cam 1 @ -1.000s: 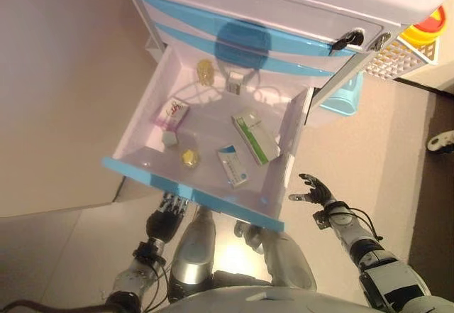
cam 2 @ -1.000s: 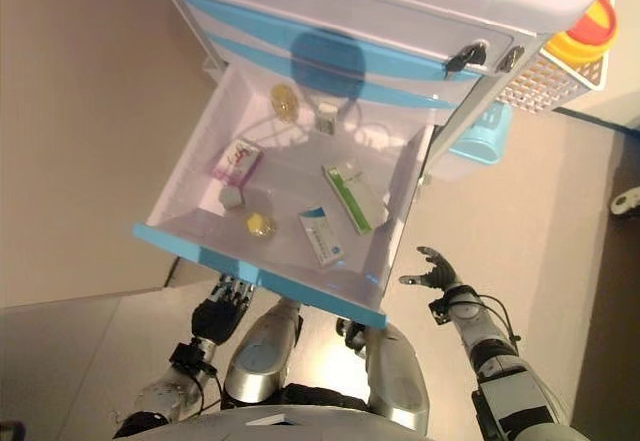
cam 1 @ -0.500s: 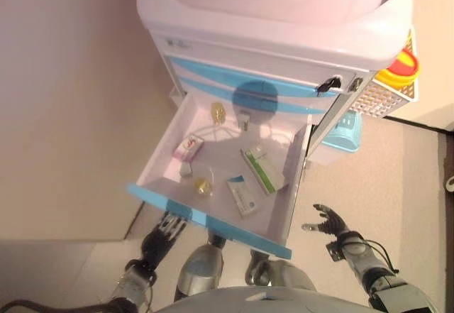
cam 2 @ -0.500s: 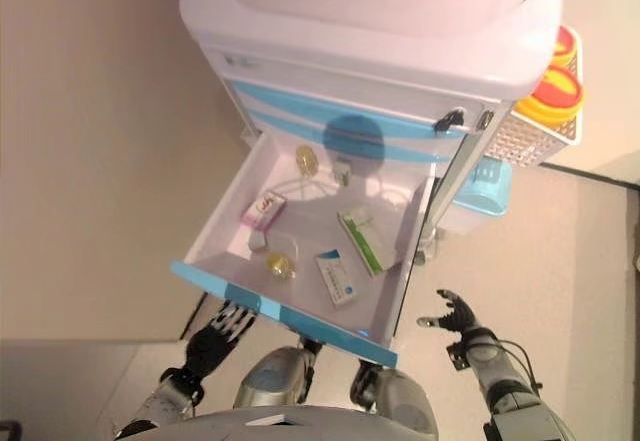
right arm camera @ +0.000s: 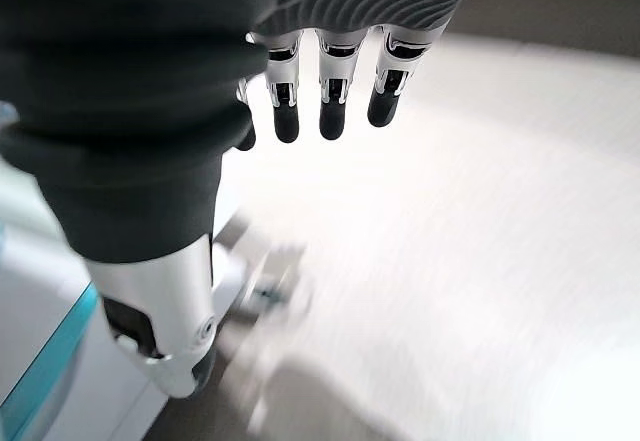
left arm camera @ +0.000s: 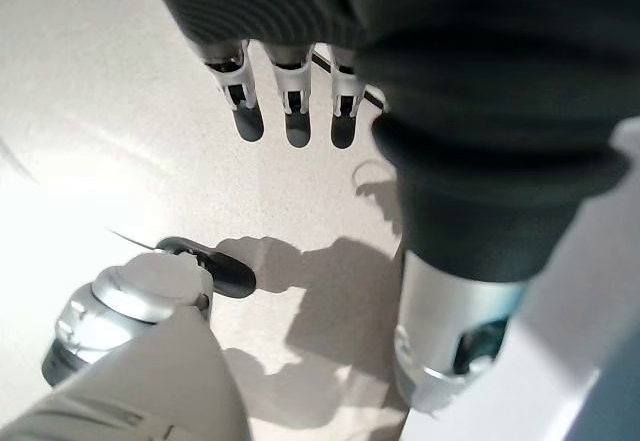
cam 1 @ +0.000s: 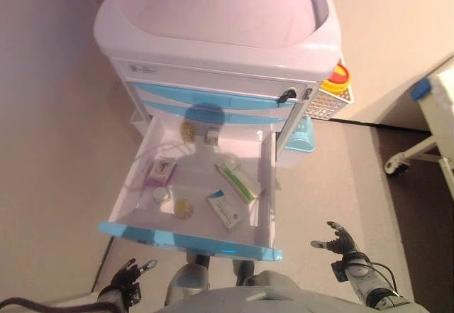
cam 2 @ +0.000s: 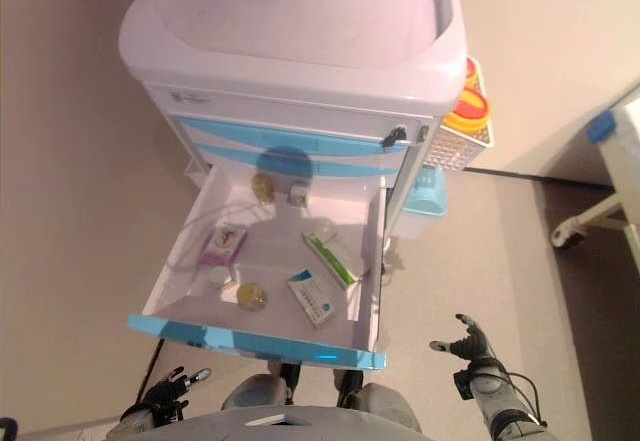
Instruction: Open the drawer and pick up the medicine
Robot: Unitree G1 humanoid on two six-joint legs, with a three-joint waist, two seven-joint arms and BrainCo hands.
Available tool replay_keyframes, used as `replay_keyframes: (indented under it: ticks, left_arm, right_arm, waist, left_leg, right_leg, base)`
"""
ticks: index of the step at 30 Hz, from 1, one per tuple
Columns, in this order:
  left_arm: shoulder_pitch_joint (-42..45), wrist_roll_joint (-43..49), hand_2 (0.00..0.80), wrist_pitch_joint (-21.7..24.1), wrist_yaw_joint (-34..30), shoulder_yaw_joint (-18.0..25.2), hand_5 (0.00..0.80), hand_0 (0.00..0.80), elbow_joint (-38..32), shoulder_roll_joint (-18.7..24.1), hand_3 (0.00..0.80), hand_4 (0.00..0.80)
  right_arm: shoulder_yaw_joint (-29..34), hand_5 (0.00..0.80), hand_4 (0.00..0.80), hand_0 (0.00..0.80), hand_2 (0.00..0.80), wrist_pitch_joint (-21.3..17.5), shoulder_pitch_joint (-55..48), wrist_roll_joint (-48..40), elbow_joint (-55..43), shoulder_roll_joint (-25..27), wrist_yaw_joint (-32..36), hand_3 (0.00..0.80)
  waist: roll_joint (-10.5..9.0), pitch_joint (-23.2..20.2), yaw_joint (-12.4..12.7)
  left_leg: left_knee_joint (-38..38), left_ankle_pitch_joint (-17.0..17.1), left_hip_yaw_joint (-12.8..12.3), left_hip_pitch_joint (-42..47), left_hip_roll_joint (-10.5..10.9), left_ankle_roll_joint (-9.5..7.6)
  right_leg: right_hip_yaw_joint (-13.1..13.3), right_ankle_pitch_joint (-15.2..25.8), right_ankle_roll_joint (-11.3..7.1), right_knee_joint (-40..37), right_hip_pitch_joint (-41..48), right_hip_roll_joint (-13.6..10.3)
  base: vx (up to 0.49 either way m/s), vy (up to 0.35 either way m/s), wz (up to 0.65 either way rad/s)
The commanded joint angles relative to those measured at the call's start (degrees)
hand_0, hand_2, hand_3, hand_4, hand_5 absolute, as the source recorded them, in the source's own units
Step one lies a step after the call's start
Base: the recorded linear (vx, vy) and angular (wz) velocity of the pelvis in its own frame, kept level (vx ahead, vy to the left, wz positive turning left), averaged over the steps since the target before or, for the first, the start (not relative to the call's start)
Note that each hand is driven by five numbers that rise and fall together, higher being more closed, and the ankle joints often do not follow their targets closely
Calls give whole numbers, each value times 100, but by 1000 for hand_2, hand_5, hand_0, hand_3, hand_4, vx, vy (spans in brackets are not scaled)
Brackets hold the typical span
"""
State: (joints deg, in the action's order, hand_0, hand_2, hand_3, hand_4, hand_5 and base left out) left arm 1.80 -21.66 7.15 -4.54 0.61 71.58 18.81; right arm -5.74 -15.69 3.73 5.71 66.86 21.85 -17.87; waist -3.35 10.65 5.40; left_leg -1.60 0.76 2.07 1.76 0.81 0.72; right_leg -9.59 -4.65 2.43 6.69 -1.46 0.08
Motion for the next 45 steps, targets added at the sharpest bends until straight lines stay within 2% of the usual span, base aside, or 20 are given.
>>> replay_keyframes:
  ticks: [1,3,5,7,9,14,16,20,28,32,37,45]
  left_arm:
    - [-35,566,0,-154,60,-172,0,0,150,94,0,0]
    - [108,716,0,-140,-30,-155,0,0,123,48,0,0]
    - [228,744,0,-159,-56,-145,0,0,74,-1,0,0]
    - [275,938,0,-124,-161,-114,0,0,47,-62,0,0]
    - [275,1169,0,-35,-191,-199,0,0,38,-142,0,0]
    - [193,1116,0,88,-94,-421,0,0,98,-295,0,0]
    - [189,1055,0,164,-55,-491,0,0,111,-328,0,0]
    - [188,848,0,175,26,-544,0,0,73,-315,0,0]
    - [182,557,0,81,153,-540,0,0,5,-142,0,0]
    - [107,502,0,9,171,-536,0,0,-16,-56,0,0]
    - [-10,596,0,-54,123,-561,0,0,-65,23,0,0]
    - [-74,1026,0,-66,-119,-743,0,0,-155,10,0,0]
  right_arm:
    - [388,0,0,0,0,-169,26,-181,-1194,521,-918,0]
    - [558,0,0,0,0,0,-95,-90,-2496,712,-1003,0]
    - [672,0,0,0,0,-101,-215,178,-3606,834,-990,0]
    - [744,0,0,0,0,-250,-271,476,-4714,902,-723,0]
    - [638,0,0,0,0,-692,-225,695,-5598,1051,-347,0]
    - [167,0,0,0,0,-1246,93,658,-7079,1503,720,0]
    - [-75,0,0,0,0,-1431,311,661,-7353,1638,1058,0]
    - [-675,0,0,0,0,-1498,951,588,-7737,1824,1806,0]
    - [-2274,0,0,0,0,-1233,2250,816,-7520,1683,2868,0]
    - [-2944,0,0,0,0,-1241,2688,1169,-6938,1486,3151,0]
    - [-3681,0,0,0,0,-1272,3216,1915,-6024,1230,3041,0]
    - [-4465,0,0,0,0,-1181,3611,3134,-4442,791,2312,0]
  waist:
    - [-61,155,-214]
    - [-67,138,-339]
    - [-52,110,-448]
    - [-34,77,-545]
    - [-19,35,-593]
    - [-29,-56,-528]
    - [-46,-87,-439]
    - [-81,-142,-199]
    - [-185,-132,285]
    - [-207,-100,521]
    - [-236,-37,792]
    - [-196,11,1156]
  left_leg:
    - [-61,-450,-2,-22,503,-316]
    - [-2,-478,-102,34,489,-350]
    - [44,-486,-185,63,484,-369]
    - [79,-497,-254,70,490,-397]
    - [111,-497,-313,64,493,-414]
    - [119,-521,-369,24,501,-412]
    - [110,-529,-345,-1,514,-410]
    - [174,-478,-202,-36,524,-384]
    - [273,-349,246,-125,523,-310]
    - [333,-245,525,-162,503,-214]
    - [356,-97,879,-282,476,-67]
    - [376,119,1273,-494,436,139]
  right_leg:
    - [312,346,-607,-289,317,-146]
    - [428,397,-648,-290,272,-138]
    - [535,429,-686,-281,217,-141]
    - [645,442,-724,-256,137,-145]
    - [716,451,-759,-221,56,-158]
    - [719,438,-792,-210,-9,-203]
    - [676,428,-791,-219,-2,-219]
    - [520,385,-769,-252,49,-226]
    - [167,228,-605,-334,184,-167]
    - [-57,121,-479,-383,290,-117]
    - [-360,42,-352,-467,395,-46]
    - [-797,-37,-260,-523,494,-4]
  base:
    - [-24,30,-39]
    - [-30,44,-38]
    - [-40,62,-52]
    - [-52,56,-36]
    - [-63,38,-20]
    - [-52,10,-15]
    - [-41,-20,3]
    - [-31,-38,15]
    - [-26,-68,42]
    - [4,-81,55]
    - [-16,-104,49]
    - [-6,-75,34]
